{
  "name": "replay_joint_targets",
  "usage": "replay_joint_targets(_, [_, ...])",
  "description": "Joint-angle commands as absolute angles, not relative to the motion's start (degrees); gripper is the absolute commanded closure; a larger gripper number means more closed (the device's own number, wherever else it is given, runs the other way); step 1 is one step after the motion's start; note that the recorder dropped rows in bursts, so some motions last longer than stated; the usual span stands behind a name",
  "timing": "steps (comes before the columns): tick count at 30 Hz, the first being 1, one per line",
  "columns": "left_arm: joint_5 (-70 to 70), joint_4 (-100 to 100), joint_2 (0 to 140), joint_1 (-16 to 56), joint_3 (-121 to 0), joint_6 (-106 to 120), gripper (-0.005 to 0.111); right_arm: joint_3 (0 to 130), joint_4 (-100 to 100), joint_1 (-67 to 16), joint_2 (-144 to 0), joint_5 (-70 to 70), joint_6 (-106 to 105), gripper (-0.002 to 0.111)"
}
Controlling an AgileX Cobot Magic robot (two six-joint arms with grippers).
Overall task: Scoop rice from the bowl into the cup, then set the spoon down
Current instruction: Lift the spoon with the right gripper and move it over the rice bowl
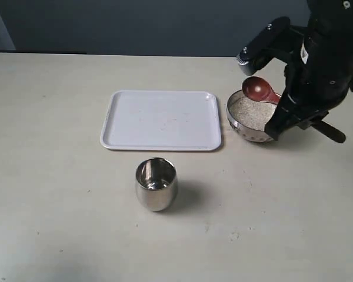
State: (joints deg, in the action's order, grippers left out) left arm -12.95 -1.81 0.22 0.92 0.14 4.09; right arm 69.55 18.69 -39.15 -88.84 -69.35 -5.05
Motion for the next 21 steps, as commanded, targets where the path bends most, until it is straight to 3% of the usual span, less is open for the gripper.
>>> replay_joint_targets(1, [-12.5, -1.8, 0.0, 1.2, 0.0, 3.8, 0.106, 71.2, 20.1, -35.5, -93.8, -70.0, -6.4, 0.109])
replay_joint_targets(21, [-12.5, -1.8, 0.0, 1.2, 0.0, 3.8, 0.106, 71.3, 42.1, -35.4, -105.5, -69.3, -1.5, 0.109])
